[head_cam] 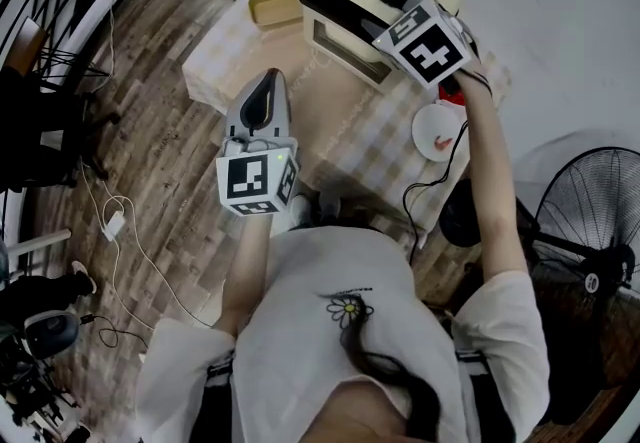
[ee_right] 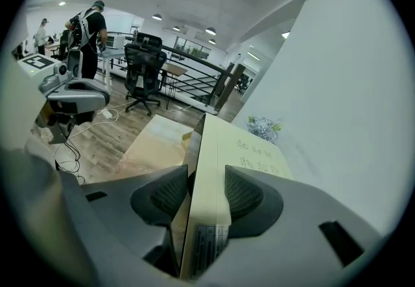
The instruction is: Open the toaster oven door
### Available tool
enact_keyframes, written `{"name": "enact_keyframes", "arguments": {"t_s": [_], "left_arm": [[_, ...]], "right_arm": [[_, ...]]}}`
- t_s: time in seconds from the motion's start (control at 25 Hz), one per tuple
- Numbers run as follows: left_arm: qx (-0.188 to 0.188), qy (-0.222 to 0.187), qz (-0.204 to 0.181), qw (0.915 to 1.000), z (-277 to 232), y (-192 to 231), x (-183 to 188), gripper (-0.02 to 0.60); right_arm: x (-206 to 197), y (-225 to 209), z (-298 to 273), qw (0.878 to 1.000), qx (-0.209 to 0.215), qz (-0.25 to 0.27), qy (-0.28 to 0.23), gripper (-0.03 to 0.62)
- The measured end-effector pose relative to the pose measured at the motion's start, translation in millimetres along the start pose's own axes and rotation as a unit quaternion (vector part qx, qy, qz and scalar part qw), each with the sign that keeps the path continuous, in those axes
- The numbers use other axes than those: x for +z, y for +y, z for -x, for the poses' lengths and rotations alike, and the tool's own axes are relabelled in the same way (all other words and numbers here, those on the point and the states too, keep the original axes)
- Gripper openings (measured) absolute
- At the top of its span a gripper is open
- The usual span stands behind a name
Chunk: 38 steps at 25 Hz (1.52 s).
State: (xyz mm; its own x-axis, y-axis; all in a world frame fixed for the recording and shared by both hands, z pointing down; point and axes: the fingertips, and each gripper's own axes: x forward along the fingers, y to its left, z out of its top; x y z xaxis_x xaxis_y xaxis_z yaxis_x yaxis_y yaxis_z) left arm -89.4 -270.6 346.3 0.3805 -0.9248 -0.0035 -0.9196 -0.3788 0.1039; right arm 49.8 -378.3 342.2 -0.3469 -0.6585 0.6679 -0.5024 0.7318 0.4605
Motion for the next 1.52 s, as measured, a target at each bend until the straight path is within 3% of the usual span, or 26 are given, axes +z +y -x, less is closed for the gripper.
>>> {"name": "enact_keyframes", "arguments": {"t_s": [0.08,0.16,0.32,0.4,0.52,0.68,0.76,1.0,1.08,1.2,1.52], "left_arm": [[-0.016,-0.002,0.081,0.9966,-11,1,-6,0.017],[-0.034,0.007,0.152,0.9878,-23,-1,-18,0.017],[-0.064,0.037,0.227,0.9711,-49,-8,-38,0.018],[-0.073,0.045,0.277,0.9569,-63,-10,-47,0.02],[-0.09,0.061,0.355,0.9284,-83,-13,-65,0.066],[-0.114,0.081,0.401,0.9054,-111,-23,-86,0.116],[-0.12,0.088,0.444,0.8838,-120,-27,-97,0.139],[-0.155,0.094,0.574,0.7983,-136,-38,-114,0.175],[-0.163,0.096,0.601,0.7763,-139,-41,-118,0.167],[-0.167,0.096,0.625,0.7564,-143,-46,-123,0.12],[-0.201,0.075,0.672,0.709,-155,-53,-123,0.112]], "right_arm": [[0,-1,0,1.0,-0.001,-0.002,-0.003,0.178],[-1,0,0,1.0,-0.003,-0.002,-0.002,0.176],[-2,1,1,1.0,-0.002,0.003,0.009,0.176],[-1,0,1,1.0,-0.001,0.002,0.01,0.176],[1,1,1,1.0,-0.004,0.004,0.003,0.176],[2,-1,-1,1.0,-0.005,0.002,-0.006,0.176],[0,-1,-2,1.0,-0.004,-0.001,-0.002,0.176],[2,-1,2,1.0,-0.005,-0.005,0.002,0.176],[3,-1,2,1.0,-0.006,-0.007,0.001,0.176],[2,0,3,1.0,-0.009,-0.008,0.003,0.176],[2,-1,0,1.0,-0.01,-0.009,0.004,0.178]]}}
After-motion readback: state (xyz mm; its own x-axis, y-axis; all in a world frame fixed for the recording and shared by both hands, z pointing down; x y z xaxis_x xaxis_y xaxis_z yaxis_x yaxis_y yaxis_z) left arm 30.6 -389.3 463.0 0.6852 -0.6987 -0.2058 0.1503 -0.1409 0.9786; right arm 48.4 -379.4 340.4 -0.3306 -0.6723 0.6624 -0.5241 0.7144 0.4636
